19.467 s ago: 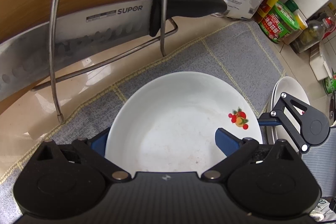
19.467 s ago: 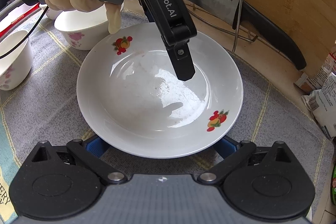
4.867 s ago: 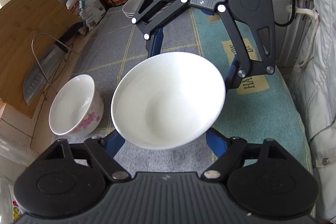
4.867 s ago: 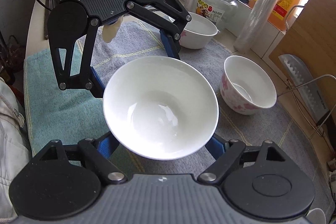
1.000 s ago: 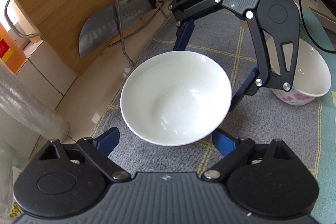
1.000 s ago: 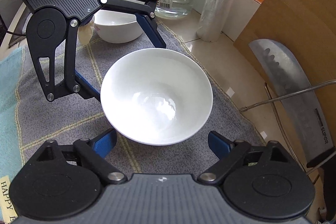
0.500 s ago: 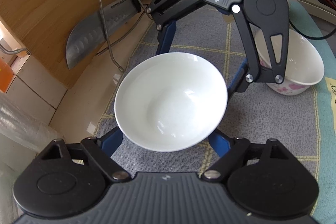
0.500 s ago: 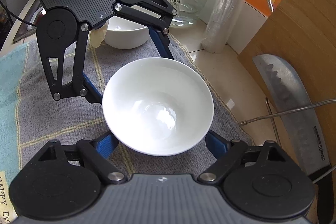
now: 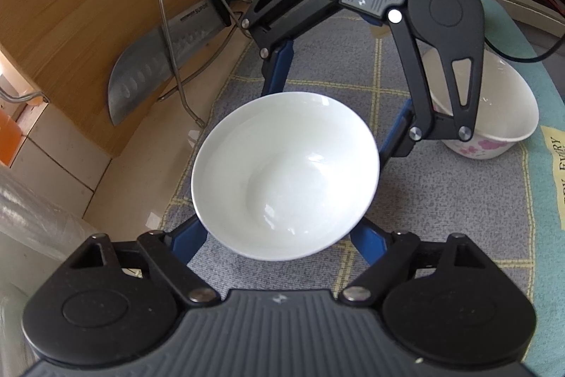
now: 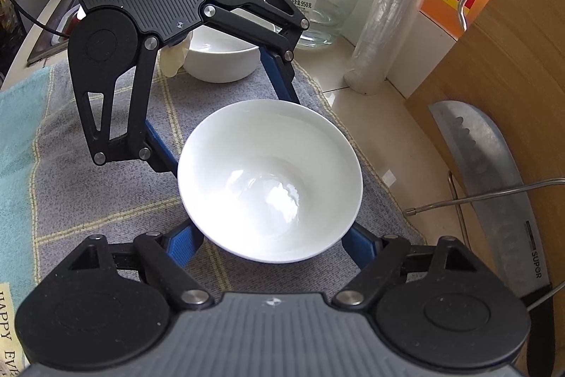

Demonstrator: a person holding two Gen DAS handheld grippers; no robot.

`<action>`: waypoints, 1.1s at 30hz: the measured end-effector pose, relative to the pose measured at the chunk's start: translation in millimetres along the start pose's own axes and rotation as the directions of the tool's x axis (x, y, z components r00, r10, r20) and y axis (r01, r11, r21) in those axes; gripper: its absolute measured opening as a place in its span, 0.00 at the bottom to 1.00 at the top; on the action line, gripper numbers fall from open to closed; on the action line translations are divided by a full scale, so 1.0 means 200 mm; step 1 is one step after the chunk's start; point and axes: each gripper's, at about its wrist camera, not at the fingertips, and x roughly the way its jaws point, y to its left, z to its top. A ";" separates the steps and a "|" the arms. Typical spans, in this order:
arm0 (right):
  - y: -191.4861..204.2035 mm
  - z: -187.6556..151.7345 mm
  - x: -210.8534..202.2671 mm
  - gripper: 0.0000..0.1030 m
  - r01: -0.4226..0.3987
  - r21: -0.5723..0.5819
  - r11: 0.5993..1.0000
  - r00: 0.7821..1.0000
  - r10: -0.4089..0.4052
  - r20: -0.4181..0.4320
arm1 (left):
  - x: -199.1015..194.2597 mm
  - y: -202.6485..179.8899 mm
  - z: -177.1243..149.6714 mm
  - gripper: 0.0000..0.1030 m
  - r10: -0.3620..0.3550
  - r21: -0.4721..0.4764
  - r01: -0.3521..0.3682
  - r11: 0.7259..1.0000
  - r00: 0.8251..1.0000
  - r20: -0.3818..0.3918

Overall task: Organize plates and bowls
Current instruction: 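Carry the held bowl with both tools toward the plate stack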

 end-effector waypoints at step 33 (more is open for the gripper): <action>0.31 0.03 -0.38 0.86 0.076 -0.076 0.994 0.996 -0.071 0.061 | -0.36 -0.32 0.11 0.85 0.098 0.012 -0.099 0.995 0.995 0.014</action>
